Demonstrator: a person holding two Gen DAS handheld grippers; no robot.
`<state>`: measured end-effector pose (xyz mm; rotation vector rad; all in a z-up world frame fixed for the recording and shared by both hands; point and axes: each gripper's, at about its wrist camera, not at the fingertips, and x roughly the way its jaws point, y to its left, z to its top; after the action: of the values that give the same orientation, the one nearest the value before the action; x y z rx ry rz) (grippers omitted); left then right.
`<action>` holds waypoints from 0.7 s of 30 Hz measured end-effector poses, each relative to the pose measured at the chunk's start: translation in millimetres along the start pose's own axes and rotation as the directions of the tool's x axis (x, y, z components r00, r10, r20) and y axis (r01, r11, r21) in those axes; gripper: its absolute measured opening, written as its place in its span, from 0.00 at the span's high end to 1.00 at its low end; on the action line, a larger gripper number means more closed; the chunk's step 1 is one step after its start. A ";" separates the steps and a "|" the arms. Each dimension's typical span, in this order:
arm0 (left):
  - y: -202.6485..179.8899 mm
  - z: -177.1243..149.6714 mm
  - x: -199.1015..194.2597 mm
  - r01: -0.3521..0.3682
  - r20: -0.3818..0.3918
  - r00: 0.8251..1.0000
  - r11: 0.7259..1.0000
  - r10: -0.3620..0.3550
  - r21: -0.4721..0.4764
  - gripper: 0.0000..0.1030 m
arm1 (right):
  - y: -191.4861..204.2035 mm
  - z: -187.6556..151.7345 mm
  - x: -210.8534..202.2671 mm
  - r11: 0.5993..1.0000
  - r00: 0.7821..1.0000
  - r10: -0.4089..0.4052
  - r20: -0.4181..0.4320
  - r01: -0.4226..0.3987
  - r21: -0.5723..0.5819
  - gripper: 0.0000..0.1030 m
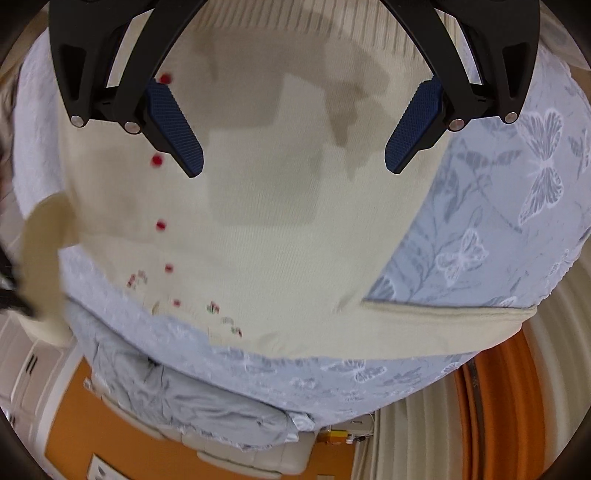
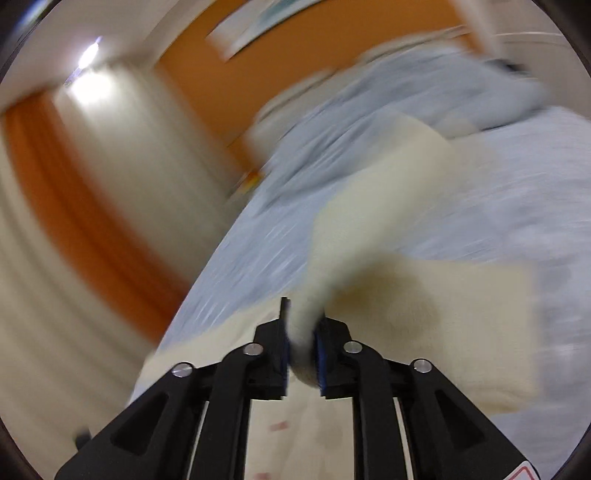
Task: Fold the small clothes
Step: 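Grasp the cardigan sleeve with the right gripper and fold it across the body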
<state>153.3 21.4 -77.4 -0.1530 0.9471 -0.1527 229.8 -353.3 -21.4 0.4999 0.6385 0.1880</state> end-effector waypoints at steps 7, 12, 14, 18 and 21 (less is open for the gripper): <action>6.3 52.1 13.6 0.164 -0.013 0.986 0.980 -0.166 -0.109 0.05 | 2.5 -63.6 31.7 0.991 0.986 -0.125 -0.114 0.118 -0.067 0.55; -9.6 90.2 83.4 0.184 -0.058 0.979 0.969 -0.196 -0.166 0.05 | -55.3 -81.6 -22.6 0.936 0.934 -0.351 -0.064 0.352 0.001 0.44; -14.8 99.5 112.9 0.149 -0.083 0.982 0.968 -0.169 -0.204 0.05 | -87.8 -83.9 -26.6 0.907 0.909 -0.413 -0.061 0.416 0.062 0.43; -22.5 104.6 164.1 0.081 -0.124 0.985 0.963 -0.116 -0.257 0.25 | -135.7 -89.8 -25.2 0.887 0.911 -0.405 -0.081 0.412 0.208 0.41; -38.6 110.9 165.4 0.053 -0.077 0.995 0.987 -0.065 -0.152 0.71 | -155.4 -97.0 -6.6 0.904 0.942 -0.309 -0.131 0.334 0.267 0.74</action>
<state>336.4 -41.9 -137.4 -0.3158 1.0362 -0.1434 167.8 -452.3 -162.7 0.6584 0.8290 -0.2016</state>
